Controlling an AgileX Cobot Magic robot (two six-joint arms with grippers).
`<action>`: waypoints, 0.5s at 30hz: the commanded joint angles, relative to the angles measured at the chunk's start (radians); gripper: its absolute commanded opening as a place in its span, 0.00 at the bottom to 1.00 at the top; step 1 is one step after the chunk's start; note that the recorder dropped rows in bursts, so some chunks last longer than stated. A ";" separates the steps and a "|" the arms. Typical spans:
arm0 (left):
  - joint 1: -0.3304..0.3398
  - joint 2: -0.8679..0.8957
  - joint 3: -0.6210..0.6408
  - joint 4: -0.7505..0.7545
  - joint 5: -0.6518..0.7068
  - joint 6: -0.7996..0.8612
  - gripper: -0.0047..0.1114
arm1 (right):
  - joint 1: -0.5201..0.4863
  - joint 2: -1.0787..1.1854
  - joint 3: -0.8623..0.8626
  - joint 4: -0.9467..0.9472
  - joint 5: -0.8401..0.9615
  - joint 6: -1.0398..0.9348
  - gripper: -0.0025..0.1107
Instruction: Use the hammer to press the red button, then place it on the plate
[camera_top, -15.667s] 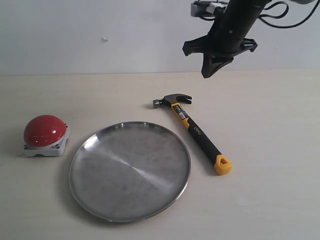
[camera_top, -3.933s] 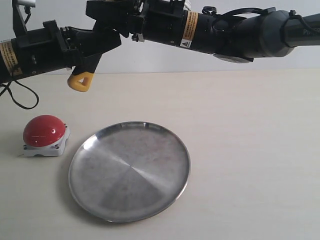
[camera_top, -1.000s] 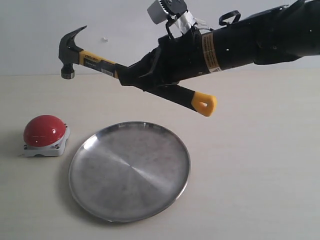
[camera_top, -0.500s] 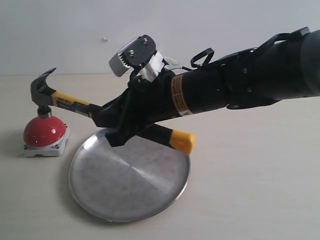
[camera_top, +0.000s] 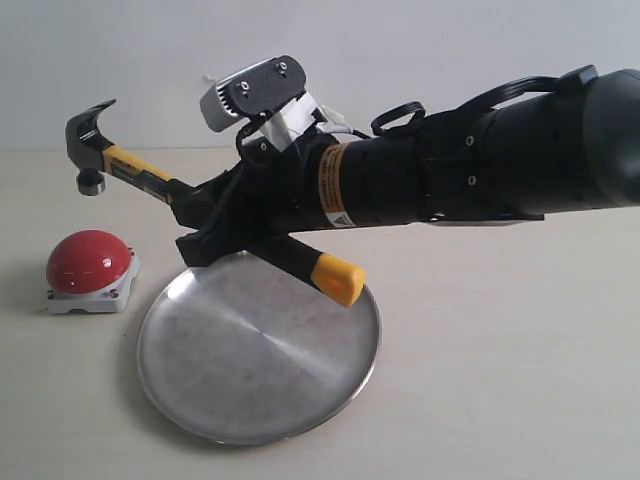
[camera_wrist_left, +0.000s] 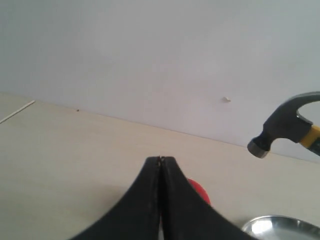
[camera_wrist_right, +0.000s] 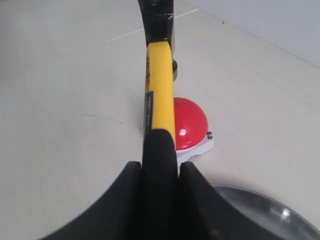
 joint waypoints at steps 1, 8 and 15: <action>0.002 -0.005 0.006 0.017 -0.062 -0.099 0.04 | 0.002 -0.028 -0.007 0.078 -0.037 -0.036 0.02; 0.002 -0.005 0.006 0.017 -0.077 -0.092 0.04 | 0.002 -0.028 -0.007 0.074 -0.035 -0.042 0.02; -0.072 -0.005 0.006 0.017 -0.066 -0.092 0.04 | 0.002 -0.028 -0.006 0.078 -0.033 -0.061 0.02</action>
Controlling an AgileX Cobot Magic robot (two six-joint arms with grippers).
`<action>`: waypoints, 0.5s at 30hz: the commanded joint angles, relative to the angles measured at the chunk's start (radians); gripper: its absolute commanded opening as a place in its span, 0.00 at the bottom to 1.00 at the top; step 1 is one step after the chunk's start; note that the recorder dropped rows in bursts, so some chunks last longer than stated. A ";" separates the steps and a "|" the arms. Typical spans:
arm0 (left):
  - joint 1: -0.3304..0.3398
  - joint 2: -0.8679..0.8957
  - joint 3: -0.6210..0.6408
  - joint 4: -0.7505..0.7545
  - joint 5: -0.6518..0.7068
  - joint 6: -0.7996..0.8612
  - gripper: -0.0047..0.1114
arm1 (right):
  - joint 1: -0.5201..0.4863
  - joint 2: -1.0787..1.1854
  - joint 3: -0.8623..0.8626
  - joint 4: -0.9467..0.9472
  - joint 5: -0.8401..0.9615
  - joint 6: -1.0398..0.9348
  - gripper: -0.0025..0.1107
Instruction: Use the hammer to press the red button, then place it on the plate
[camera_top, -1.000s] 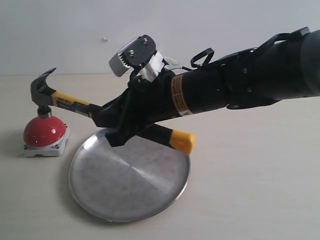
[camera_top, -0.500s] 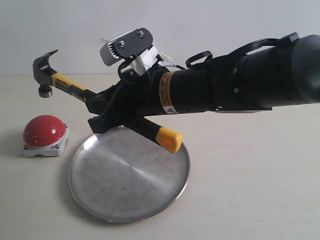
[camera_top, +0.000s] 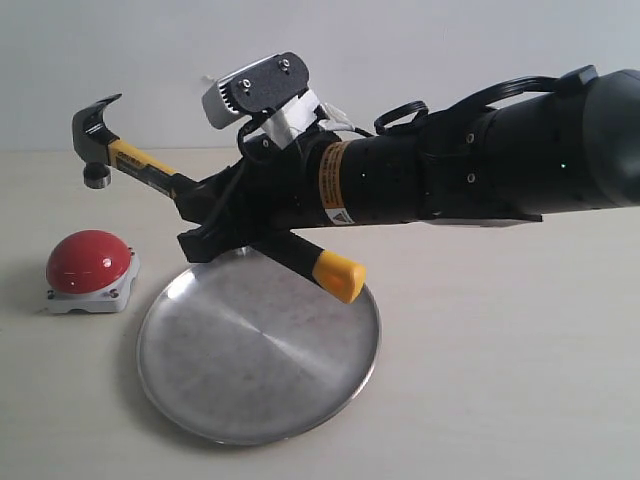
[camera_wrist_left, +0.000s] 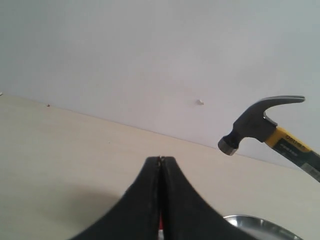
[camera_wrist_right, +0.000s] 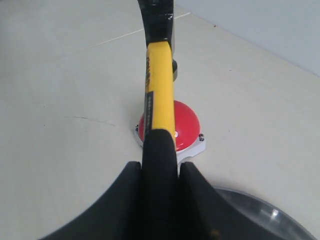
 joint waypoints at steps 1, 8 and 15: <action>-0.095 -0.005 0.004 0.002 0.002 -0.007 0.04 | 0.002 -0.028 -0.006 0.032 -0.051 -0.014 0.02; -0.381 -0.005 0.004 0.002 0.000 -0.007 0.04 | 0.002 -0.028 -0.002 0.008 -0.036 -0.012 0.02; -0.467 -0.005 0.004 0.002 -0.002 -0.007 0.04 | 0.002 -0.028 -0.002 0.008 -0.091 -0.012 0.02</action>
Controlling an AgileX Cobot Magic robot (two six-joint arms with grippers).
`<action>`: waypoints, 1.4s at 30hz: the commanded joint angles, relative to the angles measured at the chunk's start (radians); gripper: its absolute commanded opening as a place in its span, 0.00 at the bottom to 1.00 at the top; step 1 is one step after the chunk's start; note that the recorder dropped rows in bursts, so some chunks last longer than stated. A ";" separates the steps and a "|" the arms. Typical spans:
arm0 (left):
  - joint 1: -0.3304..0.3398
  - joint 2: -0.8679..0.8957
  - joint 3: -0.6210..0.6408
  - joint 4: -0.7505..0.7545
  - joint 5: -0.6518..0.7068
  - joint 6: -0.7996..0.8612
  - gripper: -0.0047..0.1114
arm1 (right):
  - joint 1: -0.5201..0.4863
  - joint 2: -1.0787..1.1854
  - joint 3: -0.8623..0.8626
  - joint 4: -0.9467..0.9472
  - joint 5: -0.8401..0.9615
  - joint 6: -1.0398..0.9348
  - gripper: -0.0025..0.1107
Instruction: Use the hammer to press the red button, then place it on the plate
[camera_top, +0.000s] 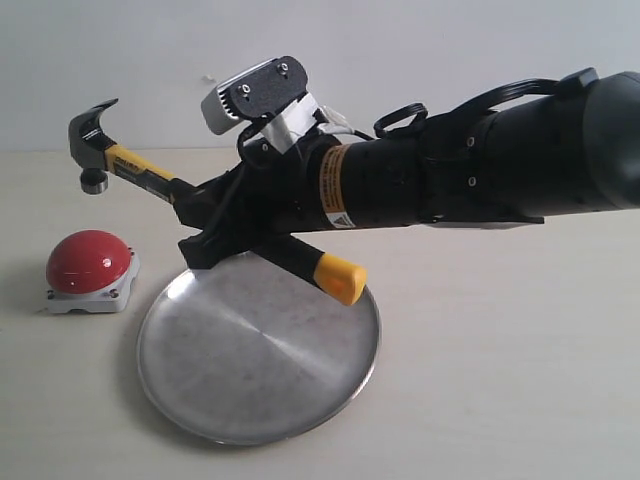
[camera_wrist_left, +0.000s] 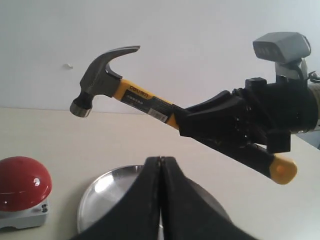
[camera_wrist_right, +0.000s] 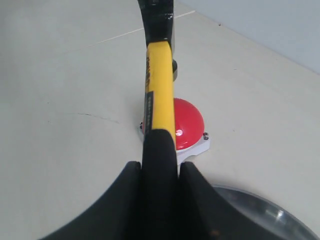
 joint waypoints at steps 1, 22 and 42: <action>-0.008 -0.005 0.004 0.001 -0.002 -0.007 0.04 | 0.002 -0.028 -0.010 0.021 -0.074 -0.009 0.02; -0.007 -0.005 0.011 -0.662 0.012 -0.006 0.04 | 0.002 -0.028 -0.010 0.006 -0.099 -0.061 0.02; -0.007 -0.005 0.037 -0.865 0.029 1.084 0.04 | 0.002 -0.028 -0.010 0.002 -0.102 -0.059 0.02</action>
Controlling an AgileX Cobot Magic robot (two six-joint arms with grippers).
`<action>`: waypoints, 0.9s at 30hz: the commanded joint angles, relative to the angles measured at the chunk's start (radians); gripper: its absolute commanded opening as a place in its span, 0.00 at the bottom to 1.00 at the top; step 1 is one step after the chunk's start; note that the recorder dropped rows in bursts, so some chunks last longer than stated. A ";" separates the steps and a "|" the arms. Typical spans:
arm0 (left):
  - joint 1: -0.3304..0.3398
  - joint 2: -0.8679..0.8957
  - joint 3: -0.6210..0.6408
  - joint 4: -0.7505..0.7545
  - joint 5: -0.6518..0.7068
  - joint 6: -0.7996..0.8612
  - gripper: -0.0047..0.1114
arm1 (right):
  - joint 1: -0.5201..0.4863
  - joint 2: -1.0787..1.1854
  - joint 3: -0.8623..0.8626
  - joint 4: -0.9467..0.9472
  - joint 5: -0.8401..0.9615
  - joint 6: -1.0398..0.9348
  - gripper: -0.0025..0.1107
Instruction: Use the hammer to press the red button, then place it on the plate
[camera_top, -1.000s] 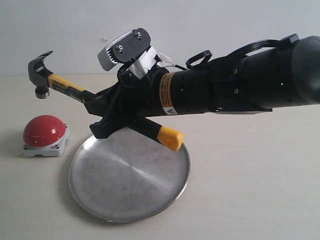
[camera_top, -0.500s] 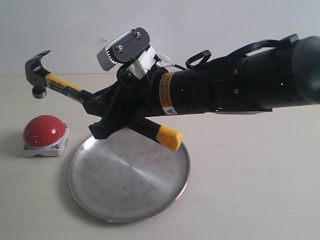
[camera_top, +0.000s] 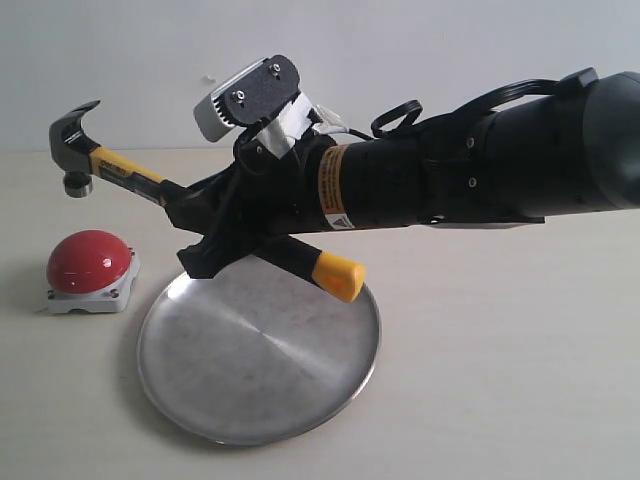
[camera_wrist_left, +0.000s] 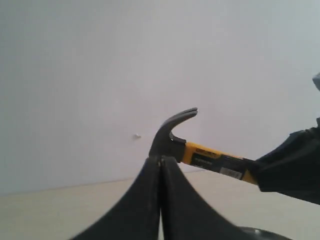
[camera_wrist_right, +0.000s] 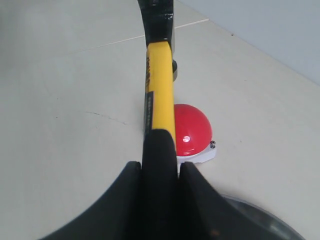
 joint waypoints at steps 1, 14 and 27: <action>-0.005 -0.005 0.002 -0.223 0.027 0.177 0.04 | 0.002 -0.028 -0.010 0.019 -0.065 -0.008 0.02; -0.005 -0.005 0.002 -0.466 0.421 0.184 0.04 | 0.002 0.014 -0.012 -0.009 -0.088 -0.026 0.02; -0.005 -0.005 0.002 -0.466 0.452 0.184 0.04 | 0.013 0.381 -0.352 0.113 -0.038 -0.009 0.02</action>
